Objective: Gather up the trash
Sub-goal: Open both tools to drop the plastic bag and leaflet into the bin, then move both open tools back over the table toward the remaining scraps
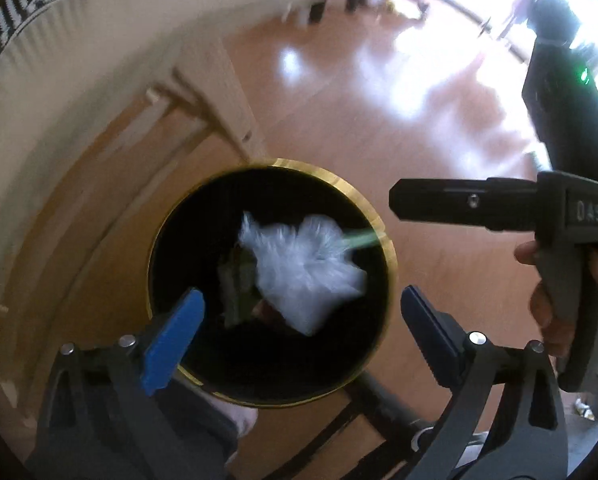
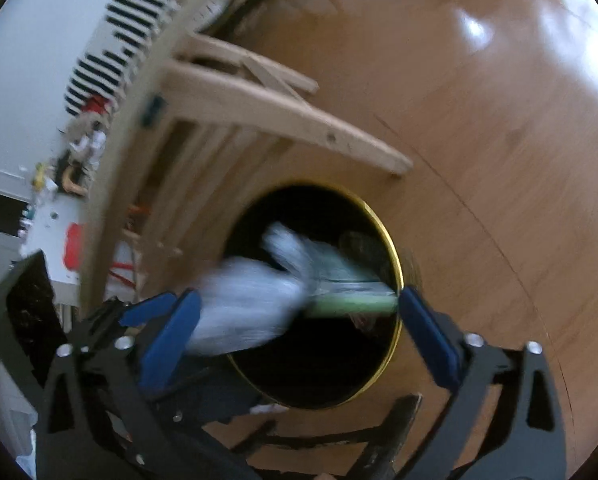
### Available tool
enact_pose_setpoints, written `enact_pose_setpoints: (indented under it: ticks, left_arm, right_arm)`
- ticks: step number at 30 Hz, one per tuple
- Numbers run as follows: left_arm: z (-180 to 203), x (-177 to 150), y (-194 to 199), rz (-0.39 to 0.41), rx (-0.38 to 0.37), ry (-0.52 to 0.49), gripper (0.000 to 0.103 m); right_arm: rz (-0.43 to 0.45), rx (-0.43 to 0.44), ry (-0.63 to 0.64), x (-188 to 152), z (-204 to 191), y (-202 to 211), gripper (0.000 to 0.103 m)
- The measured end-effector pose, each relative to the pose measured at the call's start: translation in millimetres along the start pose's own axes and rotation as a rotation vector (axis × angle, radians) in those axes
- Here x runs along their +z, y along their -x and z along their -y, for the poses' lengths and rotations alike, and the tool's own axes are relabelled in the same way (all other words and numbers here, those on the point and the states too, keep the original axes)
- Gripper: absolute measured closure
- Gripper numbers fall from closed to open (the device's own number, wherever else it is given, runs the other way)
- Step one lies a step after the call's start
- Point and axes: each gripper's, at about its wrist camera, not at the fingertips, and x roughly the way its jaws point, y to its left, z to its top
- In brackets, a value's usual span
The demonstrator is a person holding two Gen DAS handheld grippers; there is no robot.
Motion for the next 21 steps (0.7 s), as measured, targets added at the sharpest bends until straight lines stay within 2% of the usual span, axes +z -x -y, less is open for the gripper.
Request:
enact_pose_setpoints:
  ticks: [2,6,9,11,13,17,21]
  left_arm:
    - [5,1,17,0.006,-0.041,0.023,0.007]
    - [9,4,65,0.095,-0.003,0.023,0.007]
    - [-5,8,110,0.194,0.038,0.035,0.007]
    - [-29,9,136,0.248,0.099,0.070,0.007]
    - [-65,5,160,0.276,0.194,0.126,0.007]
    - [-147,-16,184,0.263,0.368,0.256,0.007]
    - [-217,-34,183,0.217,0.411,0.362,0.007]
  right_arm:
    - [0.077,0.005,0.026,3,-8,25,0.007]
    - [0.286,-0.079,0.180,14,-49,72,0.007]
    - [0.353,-0.118,0.296,26,-90,77,0.007]
    - [0.349,-0.129,0.348,38,-113,65,0.007]
    - [0.314,-0.138,0.386,47,-138,46,0.007]
    - [0.223,-0.192,0.525,59,-194,-7,0.007]
    - [0.154,-0.212,0.634,68,-245,-61,0.007]
